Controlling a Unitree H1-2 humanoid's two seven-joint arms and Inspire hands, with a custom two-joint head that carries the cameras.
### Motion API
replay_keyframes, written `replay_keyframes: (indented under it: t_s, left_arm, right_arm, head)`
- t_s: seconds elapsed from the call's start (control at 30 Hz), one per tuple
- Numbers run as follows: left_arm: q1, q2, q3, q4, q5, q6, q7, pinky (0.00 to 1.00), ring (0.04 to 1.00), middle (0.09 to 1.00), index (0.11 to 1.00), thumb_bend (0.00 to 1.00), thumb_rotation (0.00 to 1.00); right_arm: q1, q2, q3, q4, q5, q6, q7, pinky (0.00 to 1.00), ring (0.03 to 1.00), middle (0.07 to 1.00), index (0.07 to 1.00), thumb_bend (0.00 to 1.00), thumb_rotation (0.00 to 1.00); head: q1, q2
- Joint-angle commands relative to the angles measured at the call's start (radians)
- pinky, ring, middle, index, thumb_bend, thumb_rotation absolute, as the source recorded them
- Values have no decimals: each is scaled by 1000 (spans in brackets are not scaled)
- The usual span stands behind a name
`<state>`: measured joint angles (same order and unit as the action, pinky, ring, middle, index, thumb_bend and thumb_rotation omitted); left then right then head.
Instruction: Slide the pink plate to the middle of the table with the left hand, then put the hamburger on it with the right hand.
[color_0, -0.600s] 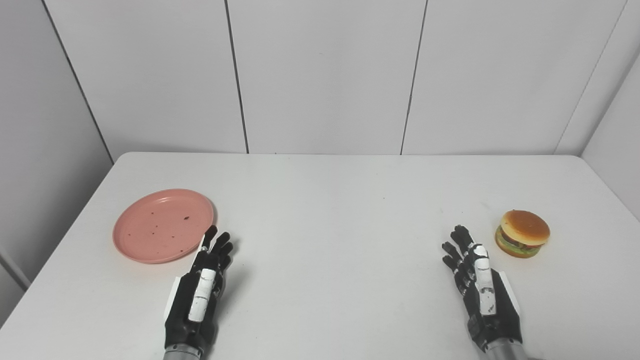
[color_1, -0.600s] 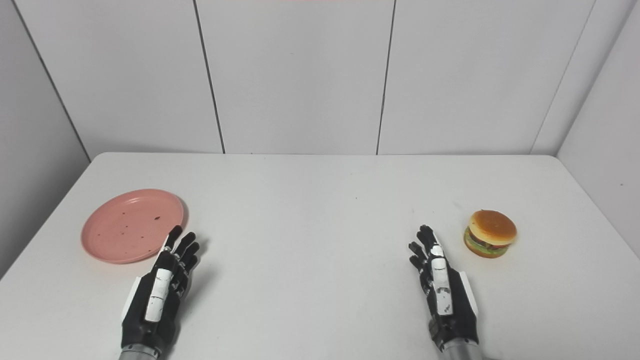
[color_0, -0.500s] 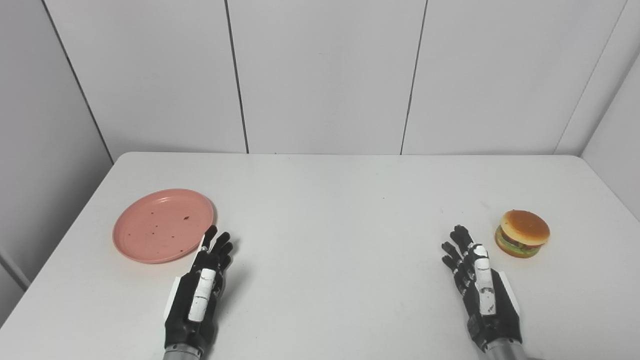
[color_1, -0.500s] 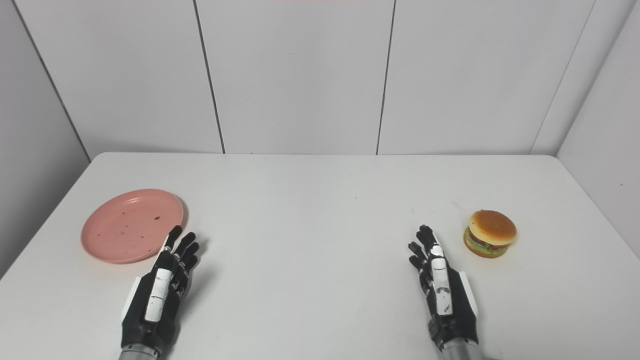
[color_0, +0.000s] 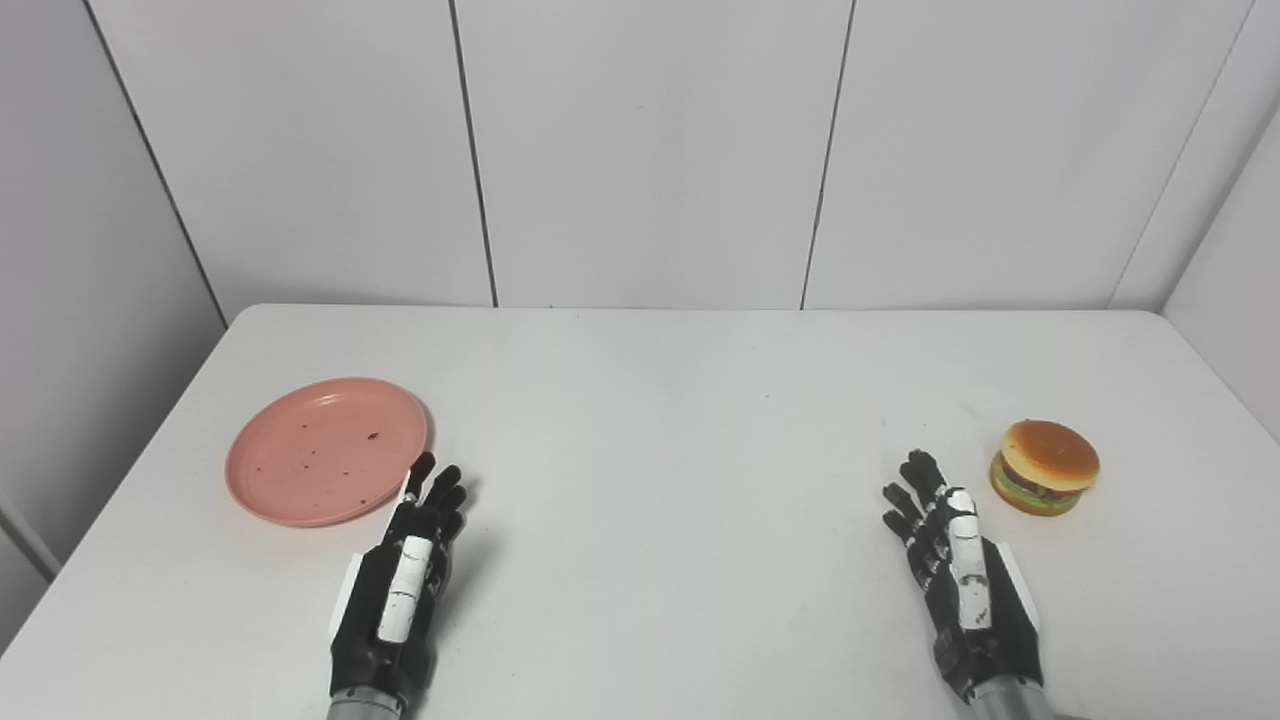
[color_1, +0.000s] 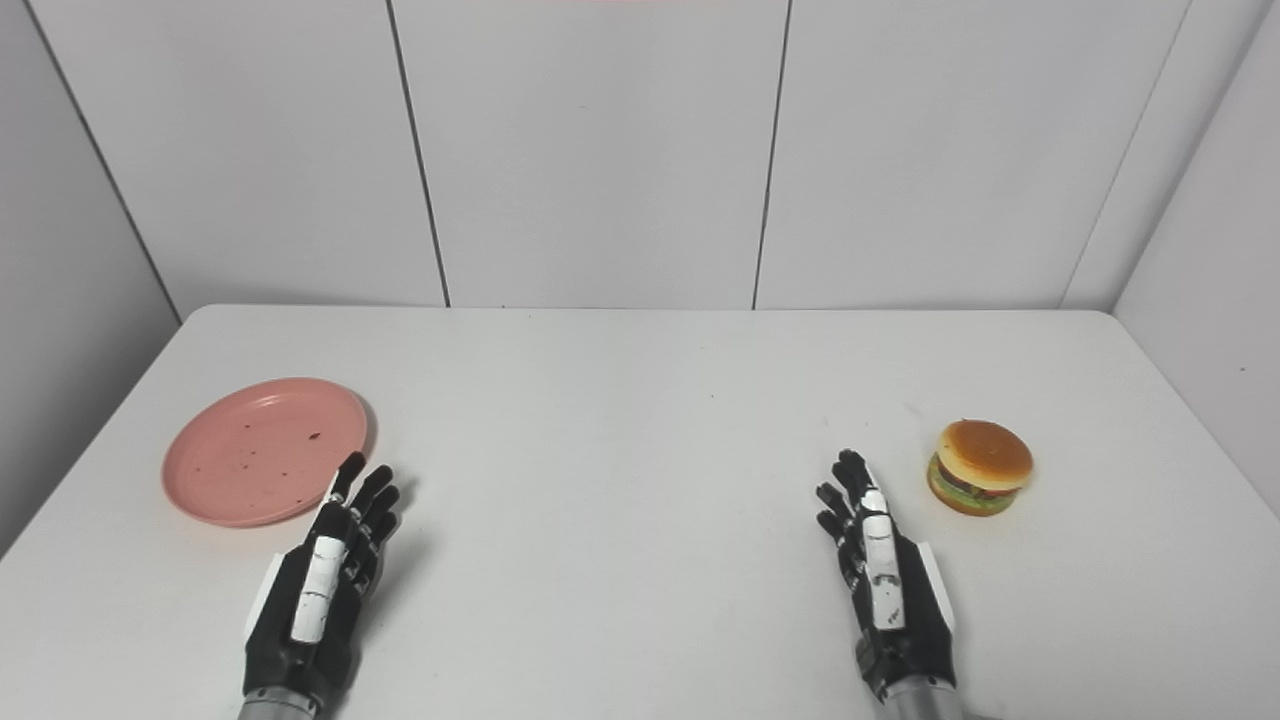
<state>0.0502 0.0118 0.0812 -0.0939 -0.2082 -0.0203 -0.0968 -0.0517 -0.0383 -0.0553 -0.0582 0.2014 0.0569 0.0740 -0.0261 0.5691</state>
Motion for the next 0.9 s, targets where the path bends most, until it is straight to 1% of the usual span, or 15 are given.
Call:
replay_keyframes:
  t_s: [0.0,0.4,0.53,0.77,0.8,0.83,0.87]
  left_arm:
    - [-15,12,6,14,2,-3,6,990,962,949,965,890,797]
    - [-15,15,5,13,1,2,6,995,964,951,967,892,800]
    - [-15,12,2,18,7,-4,8,993,960,945,960,898,796]
    - [-27,-6,-19,56,38,-23,17,989,963,946,961,936,793]
    - [-30,-13,-23,65,45,-29,22,990,963,946,961,937,793]
    - [-32,-18,-26,73,50,-34,24,989,963,946,960,931,795]
    - [-35,-25,-30,83,57,-44,26,988,963,946,960,928,796]
  right_arm:
    - [-16,5,1,-15,12,14,5,951,935,965,947,814,1000]
    - [-16,3,3,-14,15,17,10,951,937,967,948,813,1000]
    - [-16,-2,2,-10,18,17,12,948,934,967,950,807,1000]
    - [-26,-29,-12,35,38,-6,30,947,931,962,950,813,1000]
    - [-28,-35,-17,47,45,-12,36,947,931,962,950,813,1000]
    - [-30,-39,-21,56,50,-17,40,949,932,961,951,813,1000]
    - [-31,-44,-27,69,57,-24,47,950,932,960,951,813,1000]
  head:
    - [0,1]
    - [0,2]
    - [16,-2]
    - [98,-42]
    - [122,-58]
    - [126,-60]
    - [150,-75]
